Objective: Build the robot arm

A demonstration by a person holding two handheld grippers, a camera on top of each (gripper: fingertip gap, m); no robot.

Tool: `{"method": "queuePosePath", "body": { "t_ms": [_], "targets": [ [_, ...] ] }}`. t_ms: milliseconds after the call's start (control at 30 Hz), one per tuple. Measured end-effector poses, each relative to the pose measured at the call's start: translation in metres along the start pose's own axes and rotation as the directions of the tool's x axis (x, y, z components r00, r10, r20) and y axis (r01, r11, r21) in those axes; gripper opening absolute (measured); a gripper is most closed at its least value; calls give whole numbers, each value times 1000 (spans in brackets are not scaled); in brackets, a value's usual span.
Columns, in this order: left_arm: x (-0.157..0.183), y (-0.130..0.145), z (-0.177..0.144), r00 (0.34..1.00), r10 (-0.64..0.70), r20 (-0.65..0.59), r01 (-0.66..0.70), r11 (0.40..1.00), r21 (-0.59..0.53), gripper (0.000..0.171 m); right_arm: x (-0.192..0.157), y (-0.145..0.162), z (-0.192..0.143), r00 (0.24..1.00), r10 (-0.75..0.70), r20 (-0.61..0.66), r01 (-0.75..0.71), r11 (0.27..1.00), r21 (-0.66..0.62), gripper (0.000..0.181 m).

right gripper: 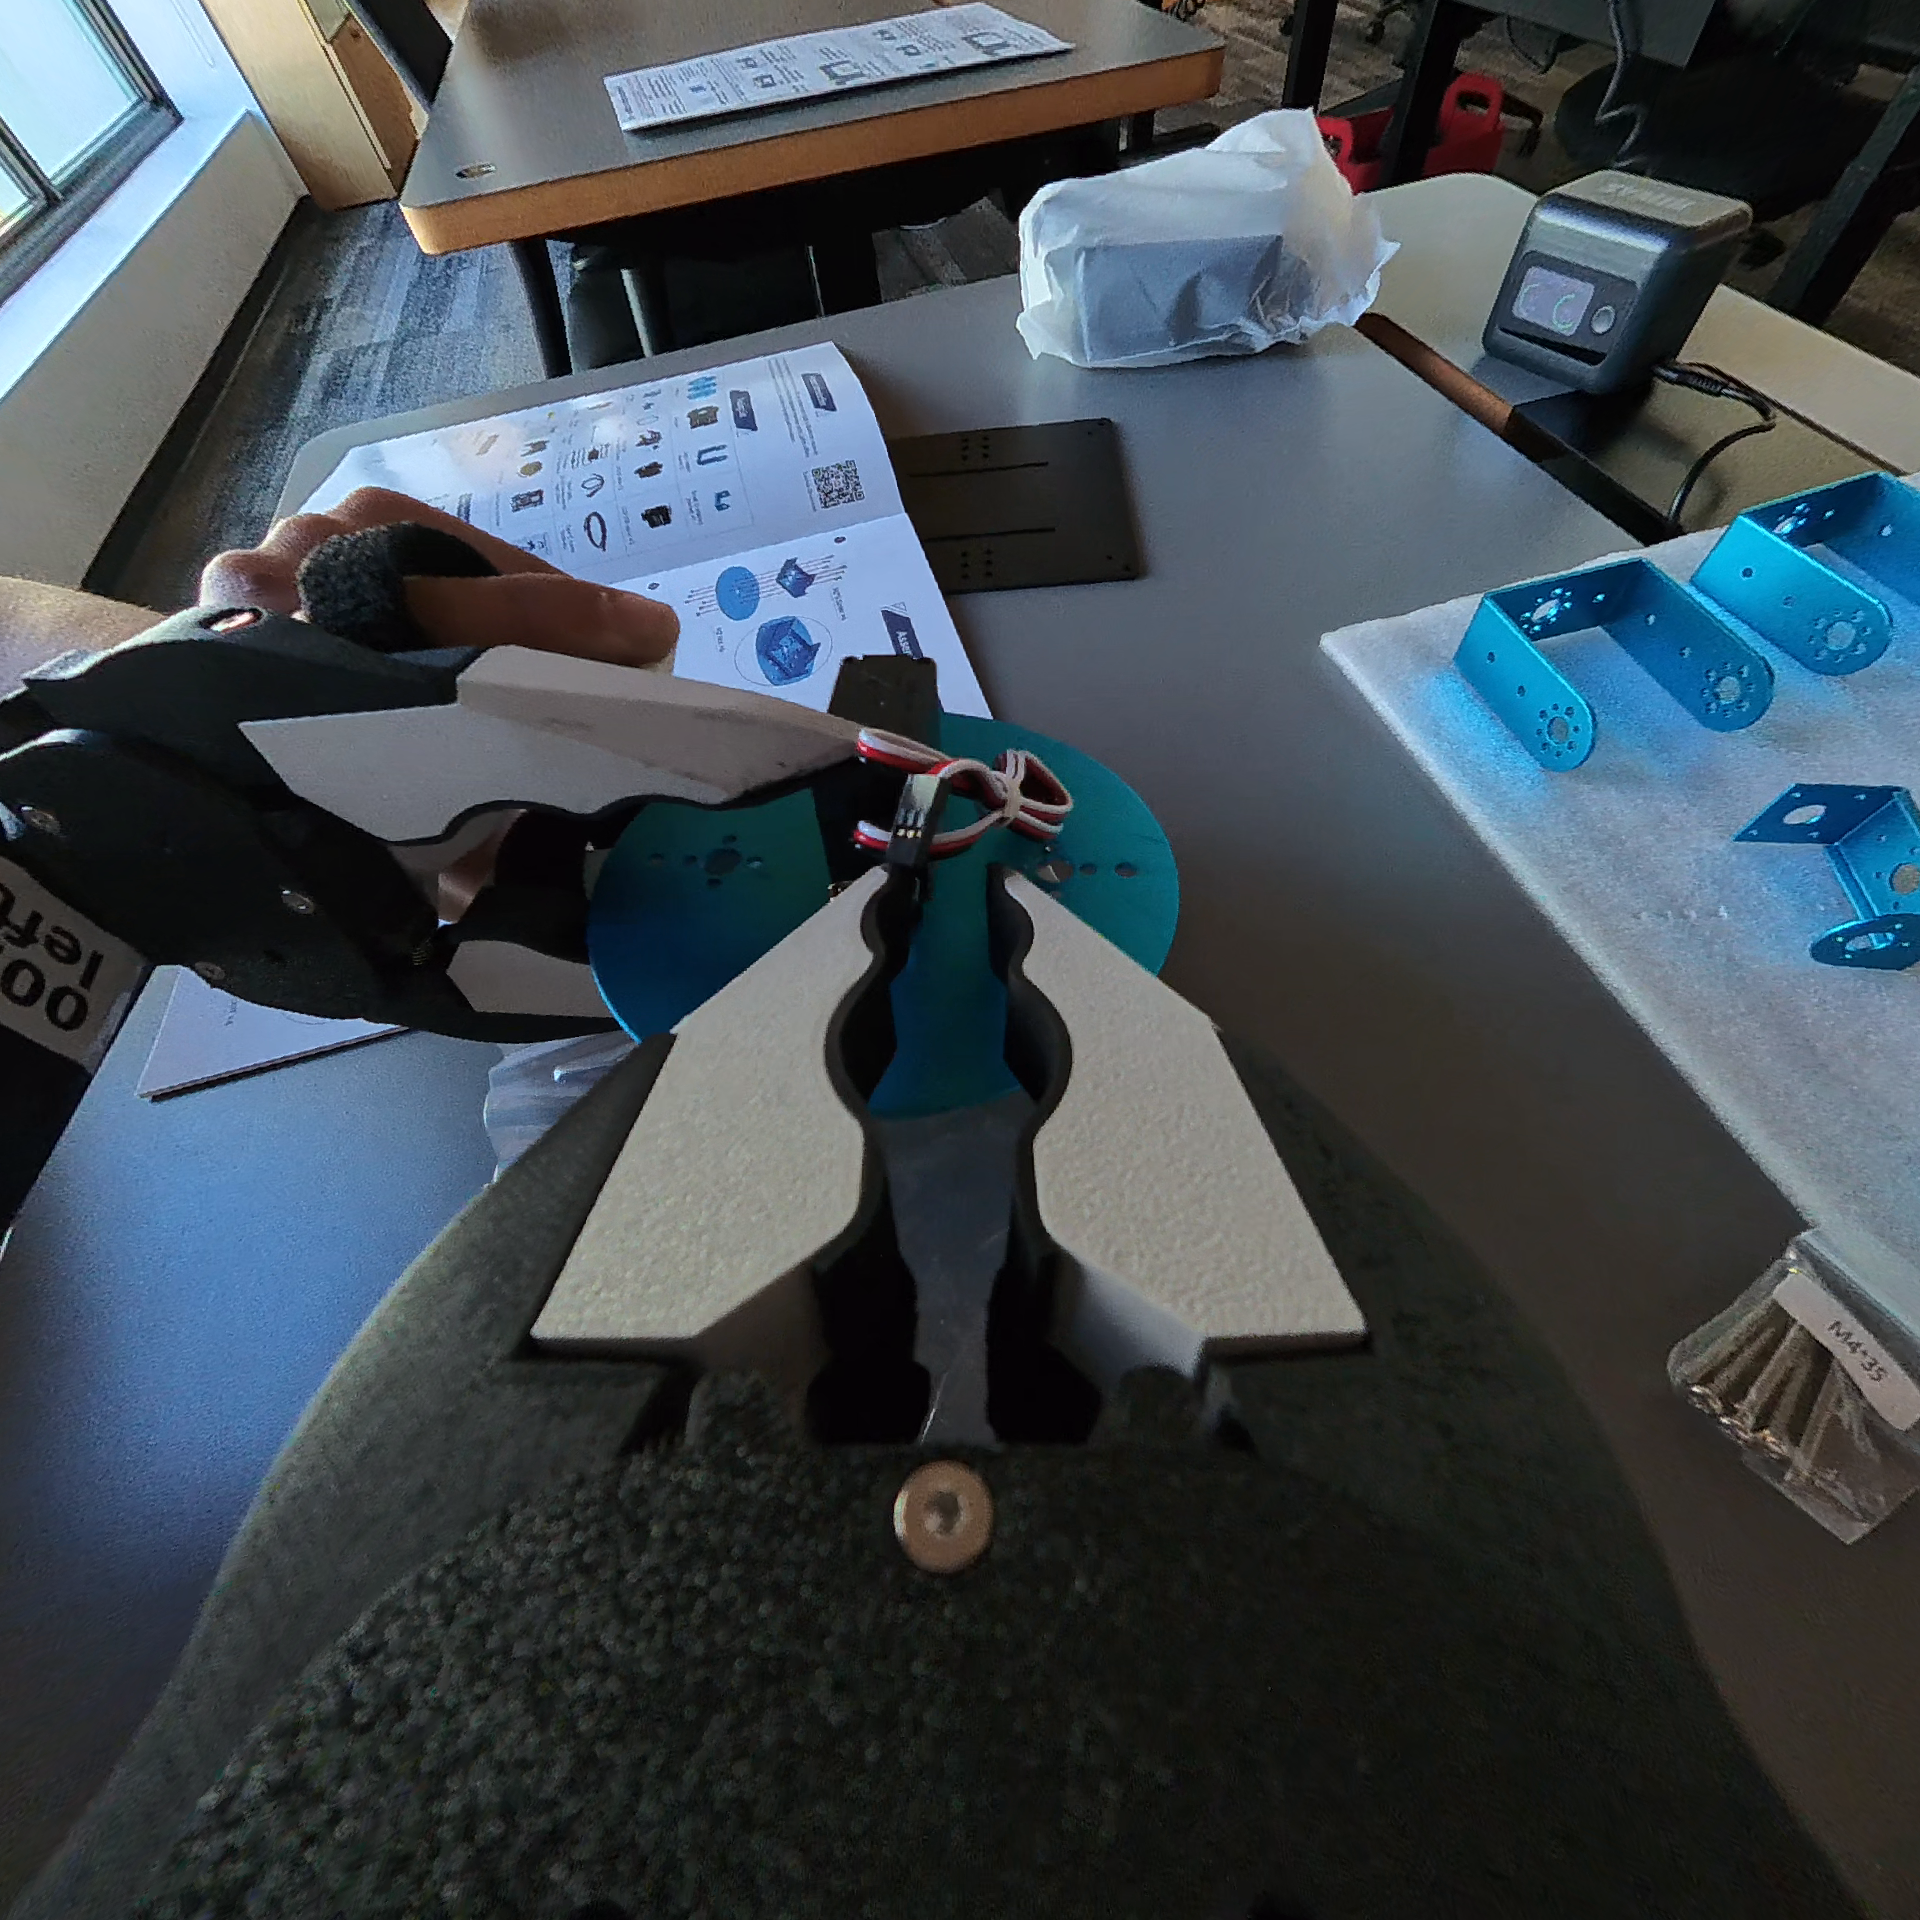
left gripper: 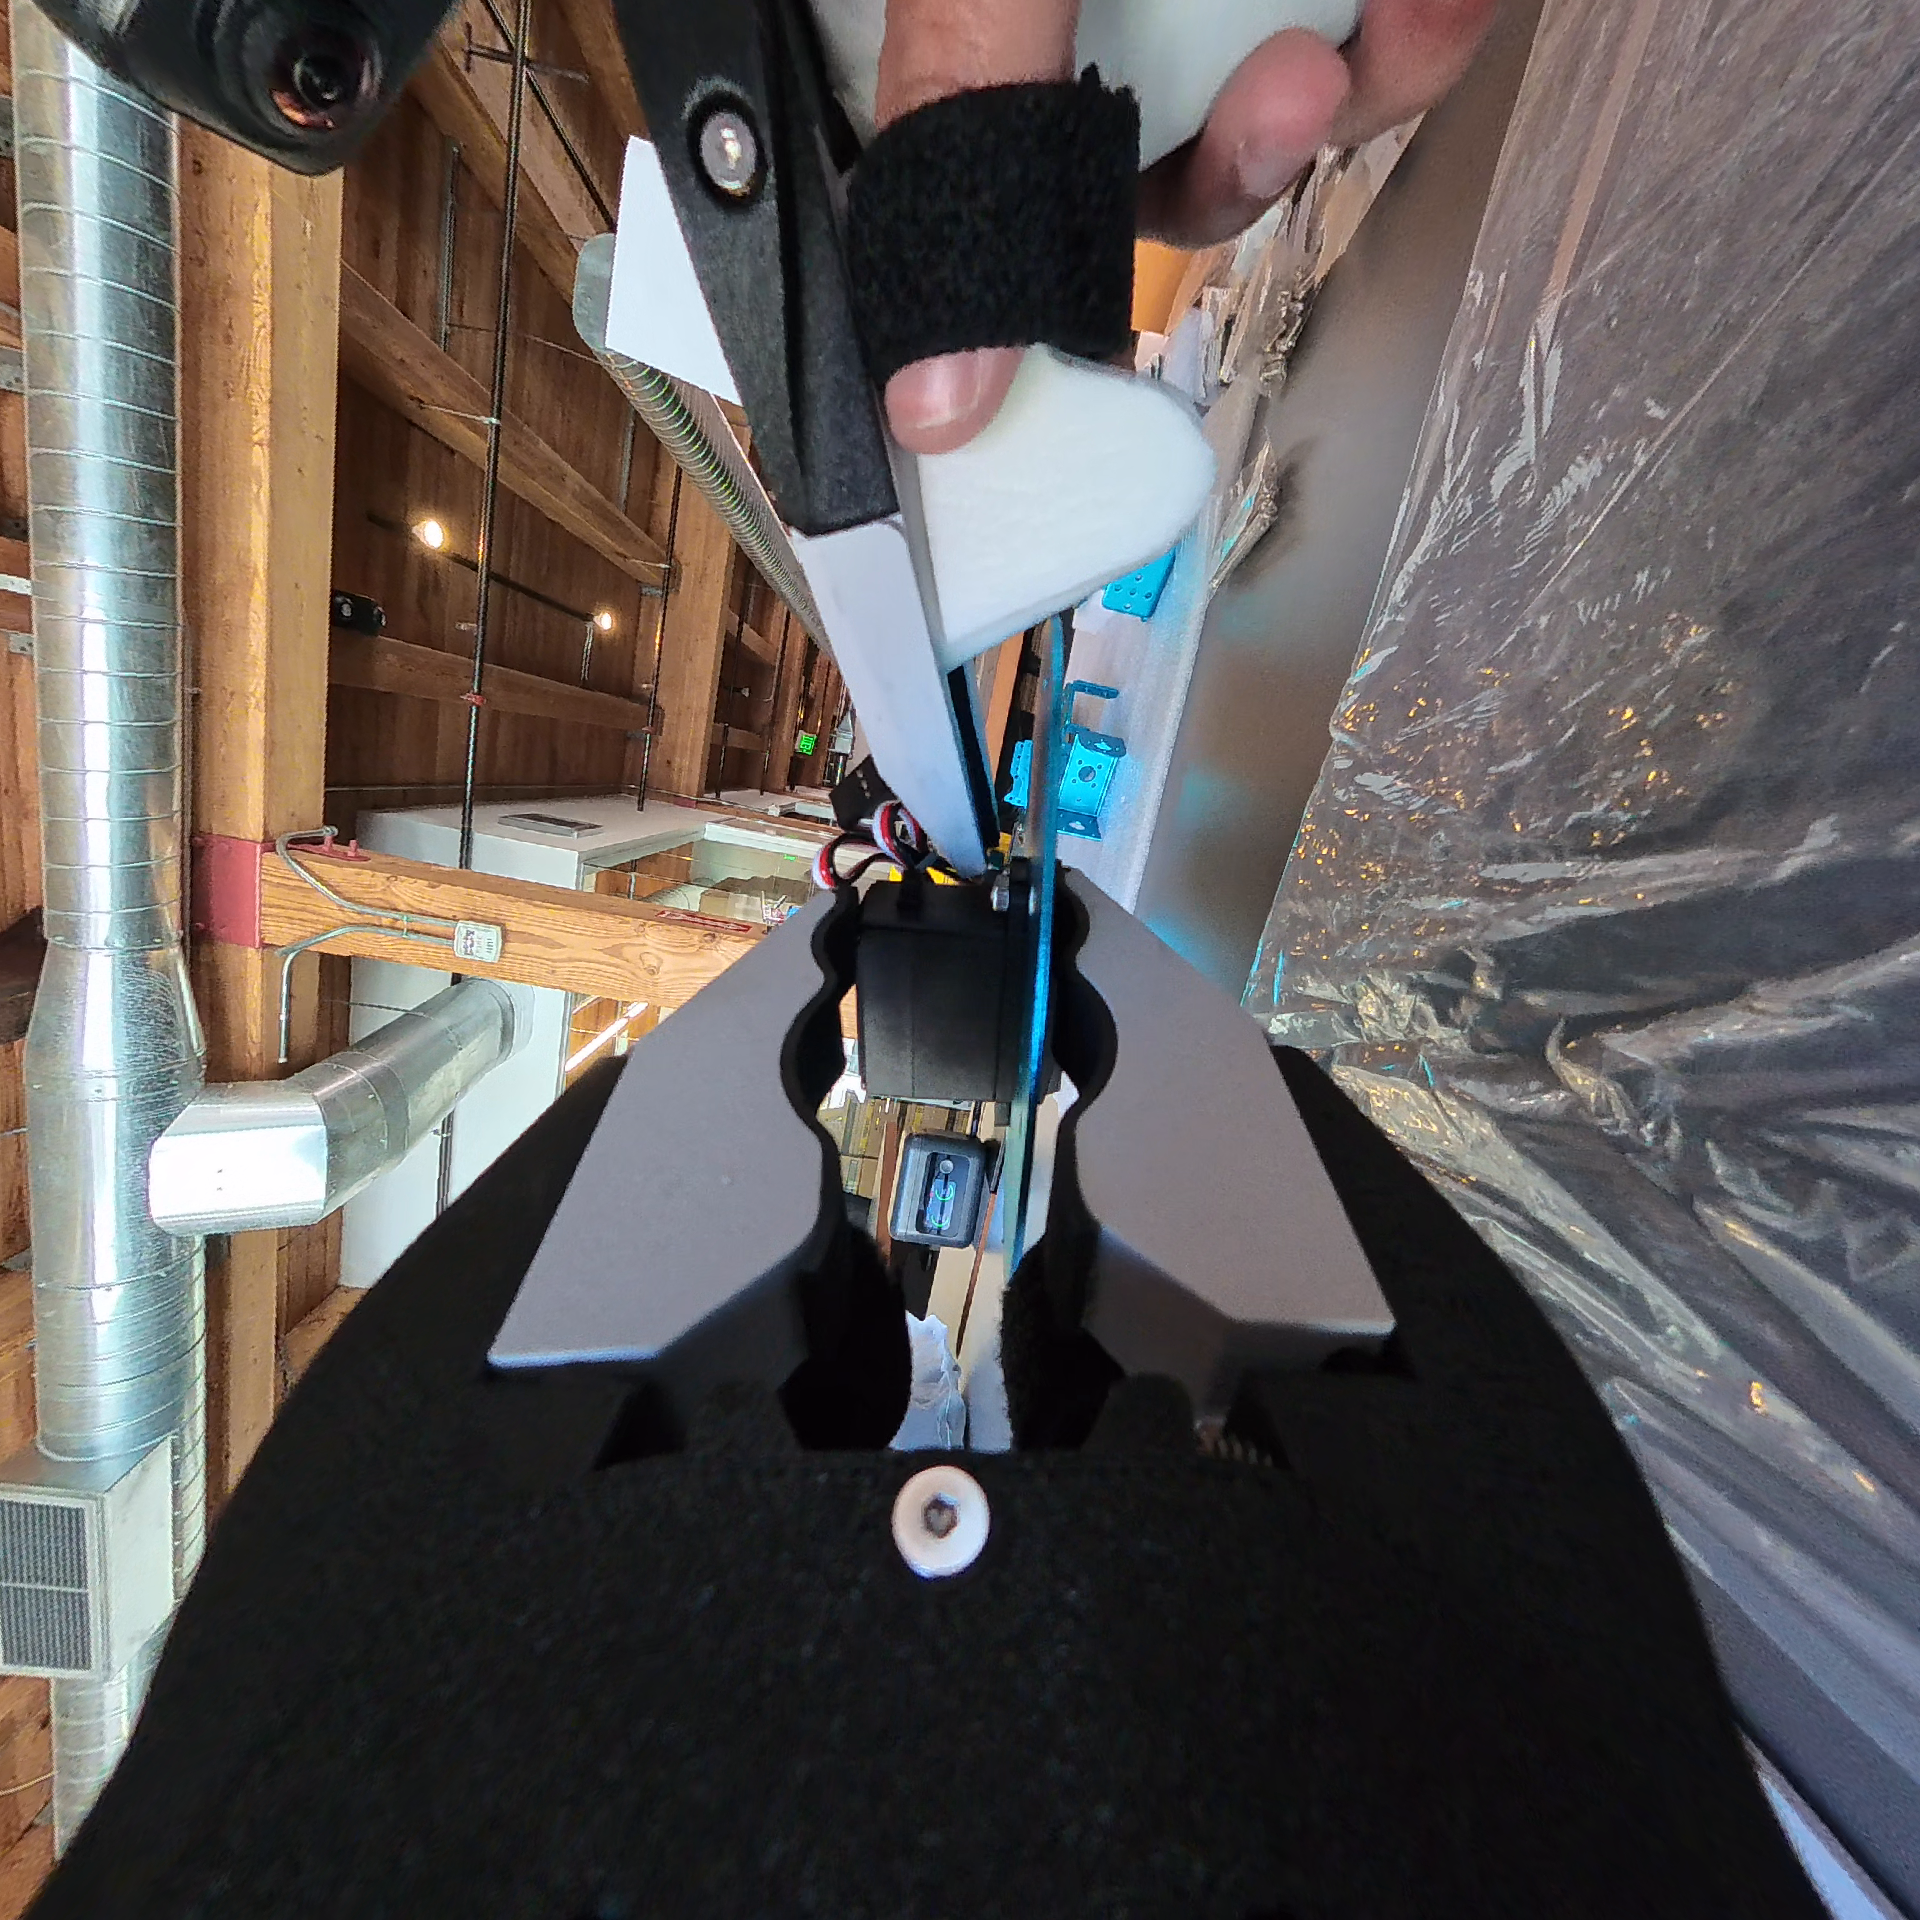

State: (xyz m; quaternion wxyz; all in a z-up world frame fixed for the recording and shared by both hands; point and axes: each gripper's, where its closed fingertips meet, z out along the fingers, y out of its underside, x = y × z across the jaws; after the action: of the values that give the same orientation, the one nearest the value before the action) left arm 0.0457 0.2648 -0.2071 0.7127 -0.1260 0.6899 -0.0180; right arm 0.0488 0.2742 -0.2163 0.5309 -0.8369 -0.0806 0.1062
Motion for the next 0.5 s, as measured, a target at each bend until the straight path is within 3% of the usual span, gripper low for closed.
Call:
{"method": "queuePosePath", "body": {
  "t_ms": [500],
  "targets": [
    [1,0,1,1000,-6,-4,6,1000,-2,35,-1,-2,-1,1000,29,-10,-29,1000,-2,13]
  ]
}}
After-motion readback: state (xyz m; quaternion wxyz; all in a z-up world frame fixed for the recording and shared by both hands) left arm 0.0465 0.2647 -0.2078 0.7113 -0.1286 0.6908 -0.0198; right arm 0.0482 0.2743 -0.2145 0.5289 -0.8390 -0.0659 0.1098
